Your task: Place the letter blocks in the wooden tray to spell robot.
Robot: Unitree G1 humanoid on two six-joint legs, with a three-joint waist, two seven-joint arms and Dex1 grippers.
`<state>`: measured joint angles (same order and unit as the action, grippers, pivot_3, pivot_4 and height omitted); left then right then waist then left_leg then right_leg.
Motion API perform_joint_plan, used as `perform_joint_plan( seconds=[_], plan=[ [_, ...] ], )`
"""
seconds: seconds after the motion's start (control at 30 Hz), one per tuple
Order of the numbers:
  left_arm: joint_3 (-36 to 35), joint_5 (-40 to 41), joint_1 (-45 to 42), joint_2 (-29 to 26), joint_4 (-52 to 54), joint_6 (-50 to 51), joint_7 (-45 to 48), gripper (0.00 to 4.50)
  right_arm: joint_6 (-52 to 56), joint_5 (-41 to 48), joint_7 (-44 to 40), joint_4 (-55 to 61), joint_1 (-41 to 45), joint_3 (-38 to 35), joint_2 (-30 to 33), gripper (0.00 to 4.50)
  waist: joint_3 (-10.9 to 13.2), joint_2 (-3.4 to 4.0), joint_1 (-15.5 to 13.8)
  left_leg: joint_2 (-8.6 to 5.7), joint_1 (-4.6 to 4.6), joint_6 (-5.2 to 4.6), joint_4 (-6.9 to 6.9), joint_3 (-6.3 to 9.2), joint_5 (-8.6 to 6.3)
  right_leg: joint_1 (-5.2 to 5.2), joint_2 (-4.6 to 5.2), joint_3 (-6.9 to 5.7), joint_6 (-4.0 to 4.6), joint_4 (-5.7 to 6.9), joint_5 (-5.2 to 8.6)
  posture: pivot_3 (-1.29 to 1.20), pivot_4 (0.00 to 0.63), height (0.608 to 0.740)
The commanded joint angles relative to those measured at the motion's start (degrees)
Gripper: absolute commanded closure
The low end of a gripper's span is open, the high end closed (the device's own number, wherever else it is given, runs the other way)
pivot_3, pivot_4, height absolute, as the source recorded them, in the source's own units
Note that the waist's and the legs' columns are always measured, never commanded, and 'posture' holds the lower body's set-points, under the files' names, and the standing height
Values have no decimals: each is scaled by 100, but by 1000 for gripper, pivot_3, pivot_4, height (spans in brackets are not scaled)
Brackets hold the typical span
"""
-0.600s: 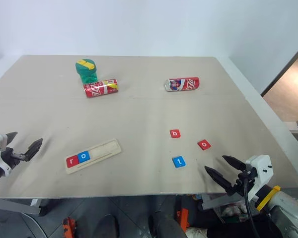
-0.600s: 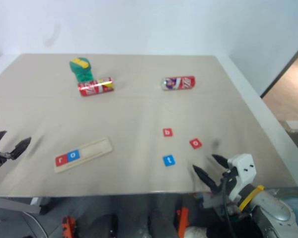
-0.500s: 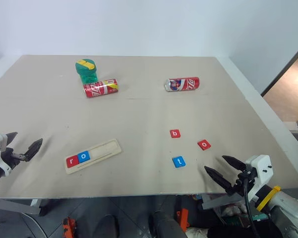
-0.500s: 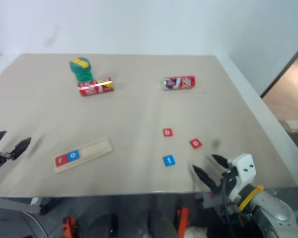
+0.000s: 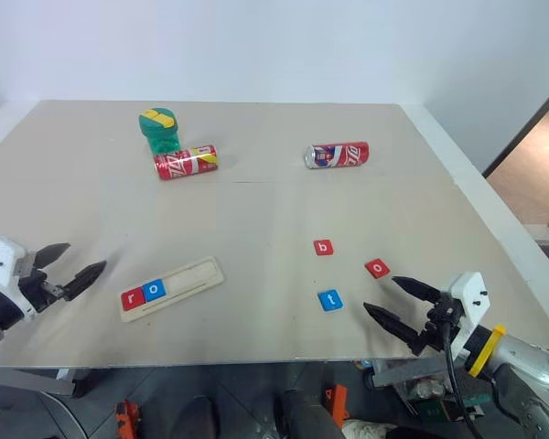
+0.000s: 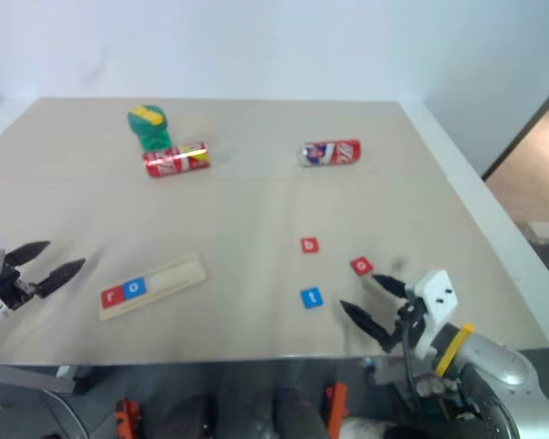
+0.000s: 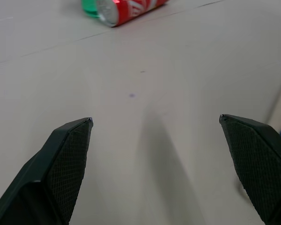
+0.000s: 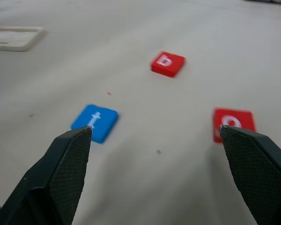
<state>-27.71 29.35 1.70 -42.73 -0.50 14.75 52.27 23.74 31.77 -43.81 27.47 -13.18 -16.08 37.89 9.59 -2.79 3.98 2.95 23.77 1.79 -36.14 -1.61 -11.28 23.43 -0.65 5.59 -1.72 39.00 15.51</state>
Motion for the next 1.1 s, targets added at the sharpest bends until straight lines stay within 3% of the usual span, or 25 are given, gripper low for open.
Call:
perform_joint_plan(
  seconds=[0.03, 0.2, 0.3, 0.47, 0.67, 0.93, 0.97, 1.03, 1.1],
  plan=[
    [453, 204, -287, -282, 754, 293, 361, 0, 170, 238, -220, 365, 498, 368, 113, 22, 0, 0, 1, 0, 0, -1, -4, 0, 1, 0, -1, 1, 1, 0, -2, 0, 150, 740],
    [1449, 287, -814, -449, 1200, 1037, 734, 0, 361, 237, -632, 176, 1799, 1389, 16, 22, 3, 5, 15, -3, -2, -5, -11, -3, 3, -2, -6, 8, -3, 1, -10, 0, 150, 740],
    [2007, -44, -1157, -548, 983, 1065, 945, 0, 240, -51, -1034, -326, 2626, 2054, -99, 22, 5, 5, 26, -14, -1, -5, -10, -1, 3, -1, -15, 3, -22, 1, -20, 0, 150, 740],
    [2443, -507, -1260, -718, 750, 834, 1141, 0, -15, -391, -1355, -1160, 3622, 2551, -402, 22, 8, 10, 26, -10, 7, -7, -5, 7, -1, 6, -26, -3, -19, 3, -15, 0, 150, 740],
    [2519, -834, -1175, -657, 612, 652, 1046, 0, -210, -586, -1415, -1459, 3852, 2644, -649, 22, 8, 10, -30, -14, 62, -7, -6, 23, -2, 47, -19, -18, -7, 10, -17, 0, 150, 740],
    [2638, -983, -911, -604, 417, 801, 1036, 0, -246, -598, -1385, -1311, 3620, 2619, -694, 22, 7, 11, -78, -17, 61, -8, -19, 20, -2, 44, -11, -23, -15, 12, -19, 0, 150, 740],
    [2692, -1021, -890, -612, 388, 785, 1062, 531, -252, -595, -1371, -1298, 3610, 2614, -709, 0, 6, 13, -77, -14, 56, -8, -20, 15, -2, 43, -11, -23, -16, 13, -19, 0, 150, 740],
    [2782, -1102, -888, -636, 323, 728, 1107, 1162, -273, -593, -1348, -1287, 3610, 2594, -733, 0, 5, 16, -76, -10, 44, -8, -20, 8, -1, 38, -13, -23, -15, 16, -22, 0, 150, 740],
    [2862, -1155, -1008, -613, 223, 697, 1139, 1299, -292, -591, -1316, -1294, 3627, 2550, -750, 0, 4, 17, -77, -7, 35, -8, -21, 8, -1, 31, -16, -24, -13, 16, -23, 0, 150, 740]
  ],
)
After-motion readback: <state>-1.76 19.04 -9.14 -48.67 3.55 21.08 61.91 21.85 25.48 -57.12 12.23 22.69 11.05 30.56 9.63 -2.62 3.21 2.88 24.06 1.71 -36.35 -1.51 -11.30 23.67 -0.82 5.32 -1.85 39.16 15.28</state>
